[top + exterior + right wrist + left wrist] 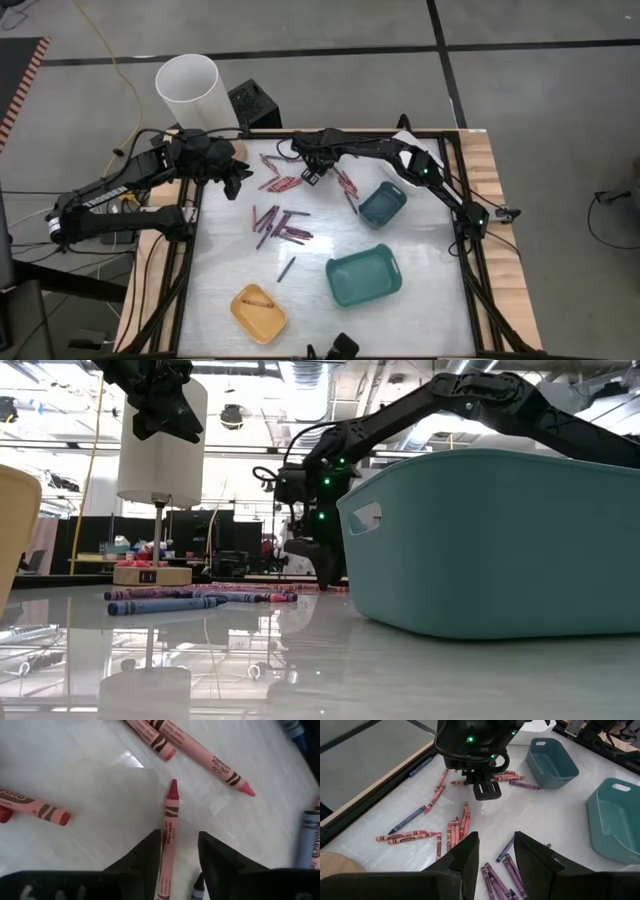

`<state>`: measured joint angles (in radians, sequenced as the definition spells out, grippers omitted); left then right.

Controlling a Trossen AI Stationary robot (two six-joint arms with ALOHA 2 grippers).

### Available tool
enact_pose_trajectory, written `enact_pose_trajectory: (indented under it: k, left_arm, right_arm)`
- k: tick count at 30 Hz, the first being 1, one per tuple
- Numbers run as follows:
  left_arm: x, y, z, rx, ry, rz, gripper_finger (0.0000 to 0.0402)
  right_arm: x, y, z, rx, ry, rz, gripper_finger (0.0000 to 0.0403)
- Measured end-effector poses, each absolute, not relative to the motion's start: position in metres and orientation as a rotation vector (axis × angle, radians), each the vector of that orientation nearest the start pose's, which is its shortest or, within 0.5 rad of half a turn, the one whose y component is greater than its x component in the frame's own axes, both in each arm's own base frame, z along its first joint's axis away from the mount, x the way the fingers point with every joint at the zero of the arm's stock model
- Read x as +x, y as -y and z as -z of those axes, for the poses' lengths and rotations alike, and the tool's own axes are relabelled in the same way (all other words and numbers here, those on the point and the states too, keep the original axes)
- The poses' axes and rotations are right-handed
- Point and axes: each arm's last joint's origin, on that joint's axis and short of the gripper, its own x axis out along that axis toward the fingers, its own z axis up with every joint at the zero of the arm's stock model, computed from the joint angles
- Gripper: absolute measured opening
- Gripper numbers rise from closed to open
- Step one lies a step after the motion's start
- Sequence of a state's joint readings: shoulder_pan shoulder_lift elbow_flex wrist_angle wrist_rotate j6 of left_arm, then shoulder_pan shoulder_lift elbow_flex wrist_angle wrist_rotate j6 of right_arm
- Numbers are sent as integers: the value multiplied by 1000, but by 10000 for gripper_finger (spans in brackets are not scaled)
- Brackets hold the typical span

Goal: Sort crayons
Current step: Put the red crayon into the yellow bin

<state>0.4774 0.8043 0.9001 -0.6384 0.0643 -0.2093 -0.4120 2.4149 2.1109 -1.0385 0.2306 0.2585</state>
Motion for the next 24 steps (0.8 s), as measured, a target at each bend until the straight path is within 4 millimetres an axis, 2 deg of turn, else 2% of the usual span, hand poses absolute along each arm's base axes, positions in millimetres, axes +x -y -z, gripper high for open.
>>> enact_pose_trajectory:
  k: [12,18,24]
  left_arm:
    - [141,-71,-327,-348,-484,-458,112]
    - [141,-71,-327,-339,-485,-456,112]
    - [141,-71,-327,-330,-487,-454,112]
  right_arm:
    - [436,209,-168,374,-1358,706,9]
    - [437,208,-171,339,-1363,673,4]
    - [449,197,-183,275,-1341,630,2]
